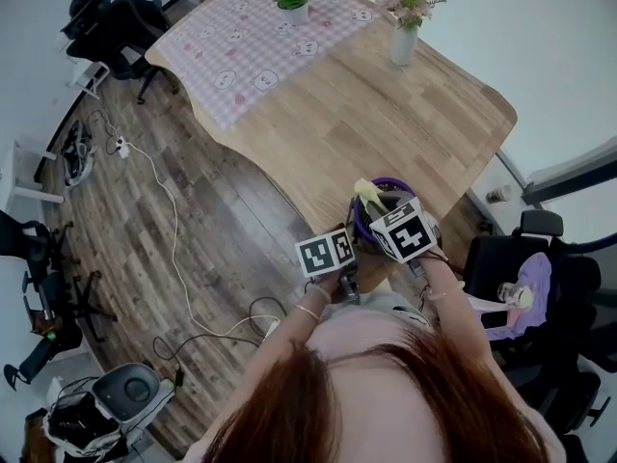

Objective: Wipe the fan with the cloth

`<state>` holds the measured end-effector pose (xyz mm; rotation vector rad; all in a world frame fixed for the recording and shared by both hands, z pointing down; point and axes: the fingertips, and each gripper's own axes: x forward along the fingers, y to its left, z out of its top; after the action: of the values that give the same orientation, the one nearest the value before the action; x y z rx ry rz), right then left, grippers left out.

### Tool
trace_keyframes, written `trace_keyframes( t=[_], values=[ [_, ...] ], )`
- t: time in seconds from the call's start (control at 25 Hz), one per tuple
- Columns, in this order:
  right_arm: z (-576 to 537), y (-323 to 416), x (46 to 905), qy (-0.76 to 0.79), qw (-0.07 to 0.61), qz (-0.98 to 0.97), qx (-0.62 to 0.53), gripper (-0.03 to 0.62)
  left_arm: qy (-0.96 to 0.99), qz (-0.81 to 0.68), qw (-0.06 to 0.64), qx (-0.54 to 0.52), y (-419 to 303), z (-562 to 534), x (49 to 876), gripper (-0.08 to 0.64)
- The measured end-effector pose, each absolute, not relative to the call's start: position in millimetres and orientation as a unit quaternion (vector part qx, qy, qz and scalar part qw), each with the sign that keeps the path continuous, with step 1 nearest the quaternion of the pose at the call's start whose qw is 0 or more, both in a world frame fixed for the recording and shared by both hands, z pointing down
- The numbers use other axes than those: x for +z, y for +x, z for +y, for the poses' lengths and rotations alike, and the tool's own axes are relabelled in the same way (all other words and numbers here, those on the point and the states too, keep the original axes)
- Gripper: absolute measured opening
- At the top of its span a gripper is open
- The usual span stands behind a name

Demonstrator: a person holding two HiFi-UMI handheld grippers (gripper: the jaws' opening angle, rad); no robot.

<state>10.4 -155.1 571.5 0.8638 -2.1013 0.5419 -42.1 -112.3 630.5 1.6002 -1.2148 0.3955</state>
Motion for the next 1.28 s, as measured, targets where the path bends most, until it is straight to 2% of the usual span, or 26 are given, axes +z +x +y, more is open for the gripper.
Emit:
trace_keyframes(
  t=[0.64,0.92,1.28],
  values=[
    [-105.8,7.2,595.4,0.275,0.439,-0.807,0.284,0.043,0.666,-0.509,0.518,0.169,-41.2,-114.1,631.3,0.094],
    [-114.6,5.7,597.3,0.275,0.465,-0.798,0.266,0.043,0.669,-0.509,0.510,0.182,-41.4,-112.4,631.6,0.089],
    [-119.1,-0.7,595.9,0.273,0.462,-0.803,0.259,0.043,0.671,-0.512,0.498,0.197,-41.5,-111.6,631.6,0.080]
  ],
)
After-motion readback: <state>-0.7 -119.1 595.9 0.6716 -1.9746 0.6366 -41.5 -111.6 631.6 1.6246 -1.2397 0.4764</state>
